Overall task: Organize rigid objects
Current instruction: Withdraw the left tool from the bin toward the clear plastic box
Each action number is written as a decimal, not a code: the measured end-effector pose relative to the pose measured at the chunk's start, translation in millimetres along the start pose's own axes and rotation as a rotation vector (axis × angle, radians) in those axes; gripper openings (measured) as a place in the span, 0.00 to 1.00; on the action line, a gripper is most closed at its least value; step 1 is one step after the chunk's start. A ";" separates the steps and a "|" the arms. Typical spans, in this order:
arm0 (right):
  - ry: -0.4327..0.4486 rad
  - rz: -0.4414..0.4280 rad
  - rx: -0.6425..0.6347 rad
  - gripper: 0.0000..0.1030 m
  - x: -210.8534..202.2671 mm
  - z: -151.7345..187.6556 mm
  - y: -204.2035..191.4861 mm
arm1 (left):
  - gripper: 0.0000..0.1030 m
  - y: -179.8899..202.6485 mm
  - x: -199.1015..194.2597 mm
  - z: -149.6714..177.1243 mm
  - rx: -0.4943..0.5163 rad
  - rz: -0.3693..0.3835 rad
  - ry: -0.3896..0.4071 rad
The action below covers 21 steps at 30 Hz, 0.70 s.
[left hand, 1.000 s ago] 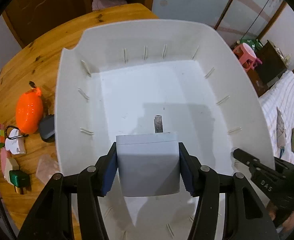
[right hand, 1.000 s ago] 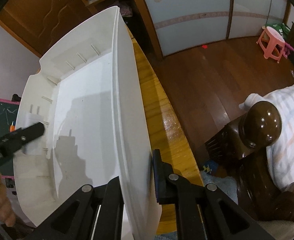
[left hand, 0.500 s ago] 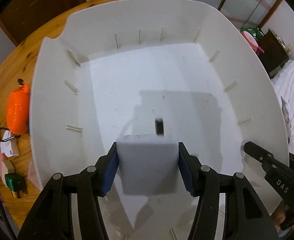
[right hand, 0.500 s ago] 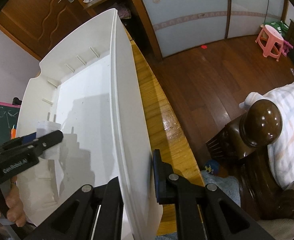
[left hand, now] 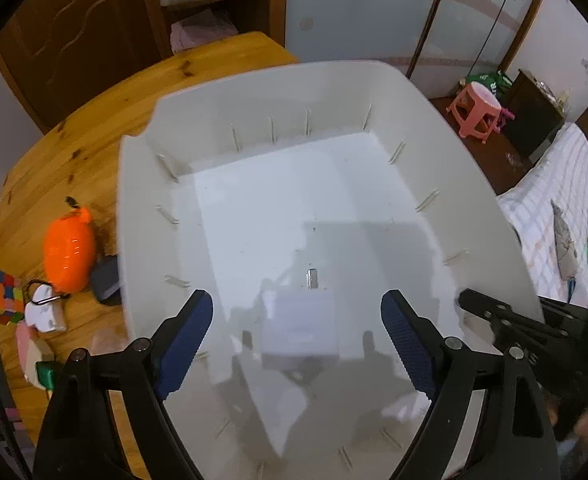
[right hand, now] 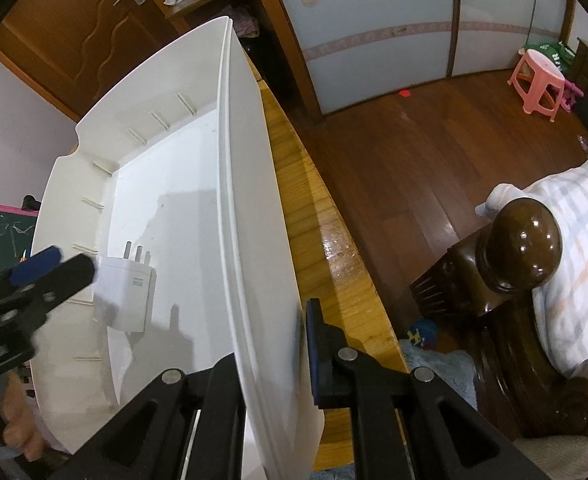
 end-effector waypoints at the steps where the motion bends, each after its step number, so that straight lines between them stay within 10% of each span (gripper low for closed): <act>1: 0.001 0.002 0.000 0.09 -0.3 0.2 0.2 | 0.86 -2.8 -5.1 -2.4 -0.004 0.001 0.007; 21: 0.008 -0.020 0.053 0.09 0.3 -0.4 6.1 | 0.86 -77.0 -122.2 22.6 -0.120 -0.126 0.214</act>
Point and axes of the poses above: each gripper's, at about its wrist camera, not at the fingertips, and x roughly the way its jaws point, y to its right, z to its underside, the point moved 7 cm from there along x, roughly the way its jaws point, and after that the axes turned 6 degrees about y, right-handed, at the moved point
